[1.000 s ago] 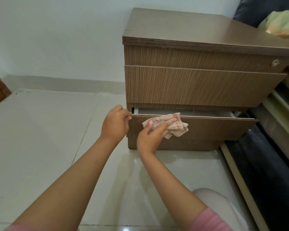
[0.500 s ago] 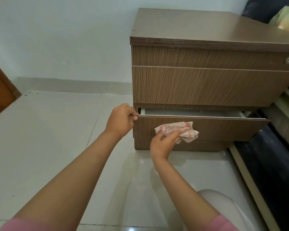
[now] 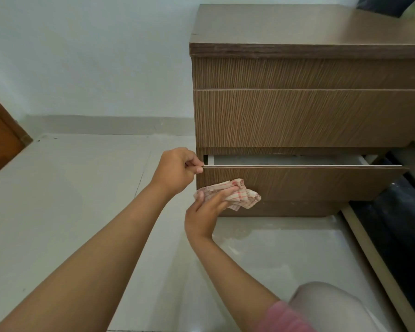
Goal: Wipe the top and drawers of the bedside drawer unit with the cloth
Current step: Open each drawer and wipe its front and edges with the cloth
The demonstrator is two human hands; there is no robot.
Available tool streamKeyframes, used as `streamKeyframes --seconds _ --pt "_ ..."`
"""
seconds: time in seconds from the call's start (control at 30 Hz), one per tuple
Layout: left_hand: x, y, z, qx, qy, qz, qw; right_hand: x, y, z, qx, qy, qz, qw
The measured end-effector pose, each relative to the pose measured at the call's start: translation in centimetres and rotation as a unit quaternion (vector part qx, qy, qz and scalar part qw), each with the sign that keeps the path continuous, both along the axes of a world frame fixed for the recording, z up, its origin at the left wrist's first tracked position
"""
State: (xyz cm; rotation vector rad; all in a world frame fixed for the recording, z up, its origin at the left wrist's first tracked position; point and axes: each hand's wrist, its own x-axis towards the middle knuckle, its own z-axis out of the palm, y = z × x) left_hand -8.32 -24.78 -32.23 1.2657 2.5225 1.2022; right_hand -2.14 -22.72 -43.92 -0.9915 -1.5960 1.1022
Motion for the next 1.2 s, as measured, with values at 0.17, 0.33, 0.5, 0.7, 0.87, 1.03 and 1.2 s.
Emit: streamKeyframes --seconds 0.17,0.33,0.5,0.7,0.87,1.03,1.2 --pt "0.1 -0.1 -0.2 0.003 0.012 0.004 1.000 2.7 3.6 -1.1 -0.009 0.010 -0.022 1.000" --pt "0.5 -0.2 -0.4 0.011 0.042 0.015 0.999 5.8 8.3 -0.1 0.019 -0.032 -0.052 0.998" --pt "0.0 0.5 -1.0 0.036 0.096 0.030 0.994 7.2 11.6 0.8 0.060 -0.072 -0.056 0.994" --pt "-0.4 1.6 -2.7 0.118 0.123 0.057 0.984 6.9 13.4 0.7 0.078 -0.086 -0.070 0.991" --pt "-0.4 2.6 -4.2 0.193 0.128 0.096 0.968 6.0 14.2 -0.2 0.079 -0.069 -0.080 0.991" --pt "0.7 2.9 -6.1 0.233 0.125 0.125 0.956 5.8 14.5 -0.5 0.071 -0.062 -0.076 0.993" --pt "2.6 1.0 -10.2 0.135 0.131 0.097 0.977 6.5 14.6 -0.6 0.061 -0.064 -0.077 0.993"
